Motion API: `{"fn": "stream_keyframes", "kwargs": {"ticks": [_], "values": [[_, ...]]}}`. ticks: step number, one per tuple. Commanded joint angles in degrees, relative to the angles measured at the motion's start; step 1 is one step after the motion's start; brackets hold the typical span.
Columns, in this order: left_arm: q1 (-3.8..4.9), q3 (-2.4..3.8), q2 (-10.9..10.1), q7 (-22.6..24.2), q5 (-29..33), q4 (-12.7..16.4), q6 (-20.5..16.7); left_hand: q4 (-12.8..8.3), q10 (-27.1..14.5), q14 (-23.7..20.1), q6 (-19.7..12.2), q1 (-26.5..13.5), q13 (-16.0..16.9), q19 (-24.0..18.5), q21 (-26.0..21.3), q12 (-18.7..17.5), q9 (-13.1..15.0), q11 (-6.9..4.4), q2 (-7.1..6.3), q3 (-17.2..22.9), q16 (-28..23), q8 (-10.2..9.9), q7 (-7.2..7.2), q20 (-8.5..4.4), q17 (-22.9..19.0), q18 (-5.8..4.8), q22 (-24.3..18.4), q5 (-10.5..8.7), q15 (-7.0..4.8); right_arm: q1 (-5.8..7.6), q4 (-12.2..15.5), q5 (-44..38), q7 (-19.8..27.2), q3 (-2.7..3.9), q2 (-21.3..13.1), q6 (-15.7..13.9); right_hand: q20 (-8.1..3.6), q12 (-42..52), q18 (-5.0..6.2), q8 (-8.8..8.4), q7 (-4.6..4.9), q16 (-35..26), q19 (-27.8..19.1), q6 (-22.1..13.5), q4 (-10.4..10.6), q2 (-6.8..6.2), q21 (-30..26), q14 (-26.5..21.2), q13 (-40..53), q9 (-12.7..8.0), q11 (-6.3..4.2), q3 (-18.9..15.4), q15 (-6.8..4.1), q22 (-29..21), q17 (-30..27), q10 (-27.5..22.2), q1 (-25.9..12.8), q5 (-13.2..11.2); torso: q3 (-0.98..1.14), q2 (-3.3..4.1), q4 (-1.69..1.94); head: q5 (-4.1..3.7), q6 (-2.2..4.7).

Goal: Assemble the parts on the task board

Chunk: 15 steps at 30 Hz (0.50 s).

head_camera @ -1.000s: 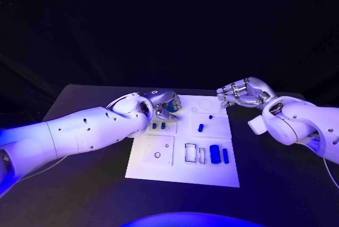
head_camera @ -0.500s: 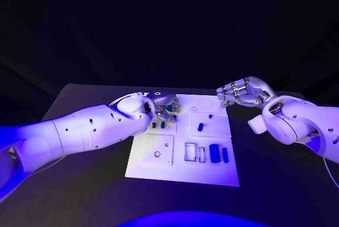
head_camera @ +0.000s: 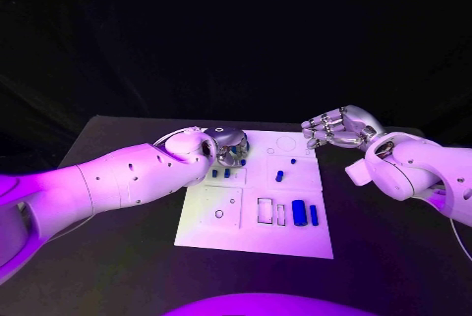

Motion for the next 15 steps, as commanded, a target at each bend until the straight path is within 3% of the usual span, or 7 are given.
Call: {"fn": "stream_keyframes", "kwargs": {"ticks": [1,9,15], "values": [[-0.04,0.05,0.38,0.69,0.54,-0.18,1.04,-0.01,0.80,-0.13,0.40,-0.48,-0.34,-0.33,0.36,-0.63,-0.18,-0.03,0.08,0.91,0.25,-0.64,0.13,0.09,-0.14,-0.57,0.31,0.06,-0.17,-0.02,0.06,-0.42,0.47,0.02,0.04,-0.16,0.17,0.05,0.40,0.08,-0.11,-0.07,0.25,-0.22,-0.04,0.34,-0.20,-0.26,-0.04,-0.04,-0.10,0.32,-0.19,-0.08,-0.03,0.00,0.21,-0.21,0.00,0.01,0.00,0.05,0.02],[-0.09,0.05,1.04,0.94,1.24,-0.92,1.62,0.00,1.46,-0.17,0.69,-0.98,-0.73,-0.41,0.66,-1.59,-0.39,-0.04,-0.28,2.08,0.35,-1.46,0.26,0.10,-0.28,-0.59,0.59,0.04,-0.15,-0.02,0.08,-0.39,0.46,0.02,0.10,-0.02,0.17,0.05,0.40,0.08,-0.11,-0.07,0.25,-0.22,-0.04,0.34,-0.20,-0.26,-0.04,-0.04,-0.10,0.32,-0.19,-0.08,-0.03,0.00,0.21,-0.21,0.02,0.02,-0.11,0.24,-0.02],[-0.11,0.04,1.21,1.12,1.47,-0.86,2.46,-0.08,2.19,-0.18,0.92,-1.28,-0.81,-0.30,1.04,-1.99,-0.48,-0.11,-0.64,2.69,0.43,-1.92,0.32,0.12,-0.33,-0.67,1.05,0.02,-0.19,-0.02,0.05,-0.39,0.43,0.02,0.11,0.02,0.17,0.05,0.40,0.08,-0.11,-0.07,0.25,-0.22,-0.04,0.34,-0.20,-0.26,-0.04,-0.04,-0.10,0.32,-0.19,-0.08,-0.03,0.00,0.21,-0.21,0.04,-0.03,0.06,0.15,-0.25]]}}
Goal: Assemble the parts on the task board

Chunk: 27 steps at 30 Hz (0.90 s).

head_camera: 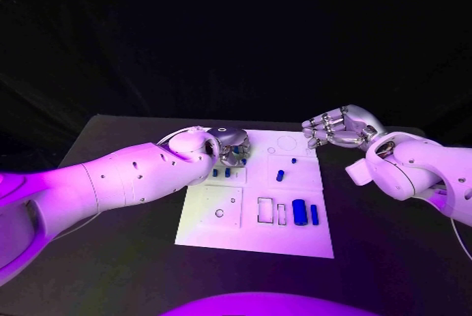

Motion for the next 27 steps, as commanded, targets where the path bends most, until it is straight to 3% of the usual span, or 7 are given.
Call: {"fn": "stream_keyframes", "kwargs": {"ticks": [1,17,27], "values": [[-0.05,0.03,0.20,0.79,0.54,0.09,1.84,-0.07,0.59,-0.18,0.58,-0.66,-0.08,-0.28,0.43,-0.23,-0.08,-0.03,-0.03,0.56,0.35,-0.35,-0.11,0.12,-0.10,-0.68,0.18,0.02,-0.20,-0.02,0.03,-0.37,0.41,0.02,0.07,0.02,0.17,0.05,0.40,0.08,-0.11,-0.07,0.25,-0.22,-0.04,0.34,-0.20,-0.26,-0.04,-0.04,-0.10,0.32,-0.19,-0.08,-0.03,0.00,0.21,-0.21,0.03,-0.07,0.08,0.00,-0.14],[-0.06,0.02,0.47,0.38,0.73,-0.59,4.19,-1.91,4.57,-0.30,4.17,0.38,0.02,-0.28,1.35,-2.46,0.19,-0.21,1.10,5.24,0.55,-0.66,0.40,0.05,-0.46,-0.80,1.15,0.05,-0.42,-0.01,0.10,-0.37,0.41,0.02,0.12,0.04,0.17,0.06,0.41,0.11,-0.14,-0.05,0.29,-0.16,0.00,0.39,-0.18,-0.22,-0.04,-0.03,-0.13,0.39,-0.20,-0.13,-0.02,0.05,0.15,-0.14,0.00,0.00,-0.01,0.02,-0.22],[-0.07,0.03,0.50,1.13,1.55,-0.67,3.32,-3.49,7.84,-0.37,6.23,-0.49,0.29,-0.23,2.09,-5.29,0.39,-0.59,1.22,8.05,0.66,-1.23,0.26,-0.06,-0.73,-0.94,2.01,0.01,-0.69,-0.01,0.07,-0.37,0.41,0.02,0.14,0.04,0.17,0.06,0.41,0.11,-0.14,-0.05,0.29,-0.16,0.00,0.39,-0.18,-0.22,-0.04,-0.03,-0.13,0.39,-0.20,-0.13,-0.02,0.05,0.15,-0.14,0.00,-0.06,0.06,-0.07,-0.23]]}}
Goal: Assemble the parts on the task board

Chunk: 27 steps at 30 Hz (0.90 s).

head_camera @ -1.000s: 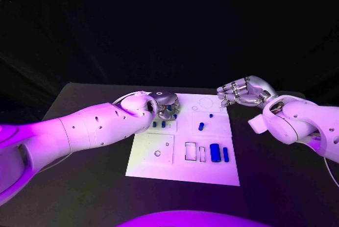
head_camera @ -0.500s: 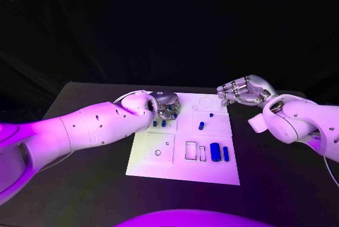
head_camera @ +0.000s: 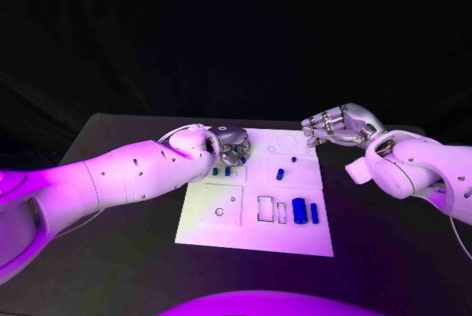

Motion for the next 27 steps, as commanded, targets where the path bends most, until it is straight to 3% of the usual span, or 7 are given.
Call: {"fn": "stream_keyframes", "kwargs": {"ticks": [1,11,20,27], "values": [[-0.23,-0.16,0.08,0.95,0.92,-0.05,1.27,-0.11,0.53,0.05,0.34,-0.53,-0.03,-0.25,0.17,-0.50,0.10,0.03,0.17,0.41,0.22,-0.24,0.08,-0.06,-0.05,-0.93,0.03,0.01,-0.27,-0.01,0.02,-0.35,0.40,0.02,0.07,0.04,0.17,0.06,0.41,0.11,-0.14,-0.05,0.29,-0.16,0.00,0.39,-0.18,-0.22,-0.04,-0.03,-0.13,0.39,-0.20,-0.05,-0.02,0.05,0.15,-0.14,-0.01,-0.05,0.05,-0.03,0.09],[-0.24,0.13,-1.10,1.45,3.40,1.25,-0.85,-0.08,1.30,0.04,0.73,-2.28,0.15,-0.31,0.32,-1.90,0.12,0.11,-0.49,0.37,0.30,-0.79,0.18,-0.03,-0.15,-0.94,0.15,-0.06,-0.18,-0.01,-0.14,-0.35,0.41,0.02,0.14,0.10,0.17,0.06,0.41,0.11,-0.14,-0.05,0.29,-0.16,0.00,0.39,-0.18,-0.22,-0.04,-0.03,-0.13,0.39,-0.20,-0.05,-0.02,0.05,0.15,-0.14,-0.01,-0.09,0.08,0.28,0.43],[-0.17,1.84,-3.57,0.99,5.75,3.81,-1.93,0.14,1.71,0.05,0.93,-3.18,0.28,-0.19,0.53,-2.47,0.13,0.11,-0.76,0.22,0.35,-1.05,0.17,-0.04,-0.16,-0.98,0.43,-0.06,-0.16,-0.01,-0.48,-0.32,0.40,0.02,0.20,0.10,0.17,0.06,0.41,0.11,-0.14,-0.05,0.29,-0.16,0.00,0.39,-0.18,-0.22,-0.04,-0.03,-0.13,0.39,-0.20,-0.05,-0.02,0.05,0.15,-0.14,0.01,-0.06,0.12,0.63,0.79],[-0.04,2.36,-5.50,0.52,6.55,5.00,-1.88,0.14,1.77,0.06,0.96,-3.24,0.30,-0.16,0.58,-2.51,0.14,0.10,-0.79,0.21,0.36,-1.06,0.16,-0.04,-0.16,-0.99,0.49,-0.06,-0.17,-0.01,-0.57,-0.31,0.38,0.02,0.17,0.11,0.17,0.06,0.41,0.11,-0.14,-0.05,0.29,-0.16,0.00,0.39,-0.18,-0.22,-0.04,-0.03,-0.13,0.39,-0.20,-0.05,-0.02,0.05,0.15,-0.14,0.04,-0.01,0.06,0.68,0.88]]}}
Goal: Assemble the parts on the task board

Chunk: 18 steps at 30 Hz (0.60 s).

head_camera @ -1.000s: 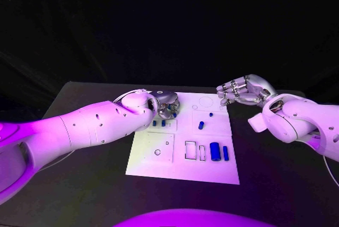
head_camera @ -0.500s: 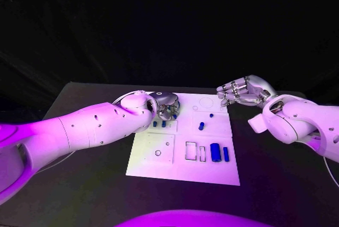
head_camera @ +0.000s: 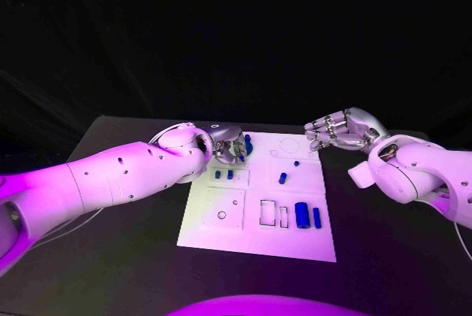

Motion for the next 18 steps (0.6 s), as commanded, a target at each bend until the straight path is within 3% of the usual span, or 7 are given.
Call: {"fn": "stream_keyframes", "kwargs": {"ticks": [1,12,18], "values": [[0.06,0.11,-0.66,-0.05,1.71,0.51,-0.32,0.30,0.35,0.06,0.35,-0.67,0.07,-0.16,0.34,-0.09,0.09,-0.10,-0.01,0.06,0.36,-0.19,-0.04,-0.04,-0.02,-1.00,0.05,-0.04,-0.17,-0.01,-0.04,-0.30,0.36,0.02,0.01,0.11,0.17,0.07,0.41,0.11,-0.14,-0.05,0.29,-0.16,0.00,0.39,-0.18,-0.22,-0.04,-0.03,-0.13,0.39,-0.20,-0.06,-0.02,0.05,0.15,-0.14,0.01,0.08,-0.05,-0.07,-0.03],[0.05,0.20,-3.07,-0.41,2.75,0.71,0.54,0.24,0.41,0.06,0.39,-0.71,0.10,-0.18,0.31,-0.20,0.09,-0.13,-0.12,0.06,0.37,-0.23,-0.06,-0.05,-0.04,-0.99,0.00,-0.03,-0.18,-0.04,-0.07,-0.29,0.35,0.02,-0.07,0.12,0.17,0.07,0.41,0.11,-0.14,-0.05,0.29,-0.16,0.00,0.39,-0.18,-0.22,-0.04,-0.03,-0.13,0.39,-0.20,-0.06,-0.02,0.05,0.15,-0.14,0.05,0.14,-0.16,0.07,-0.32],[0.04,0.20,-3.45,-0.44,2.85,0.73,0.94,0.24,0.41,0.06,0.39,-0.71,0.10,-0.18,0.31,-0.20,0.09,-0.13,-0.12,0.06,0.37,-0.23,-0.06,-0.05,-0.04,-0.99,0.00,-0.03,-0.18,-0.06,-0.17,-0.29,0.34,0.02,-0.07,0.09,0.17,0.07,0.41,0.11,-0.14,-0.05,0.29,-0.16,0.00,0.39,-0.18,-0.22,-0.04,-0.03,-0.13,0.39,-0.20,-0.06,-0.02,0.05,0.15,-0.14,-0.04,0.11,-0.10,0.11,-0.43]]}}
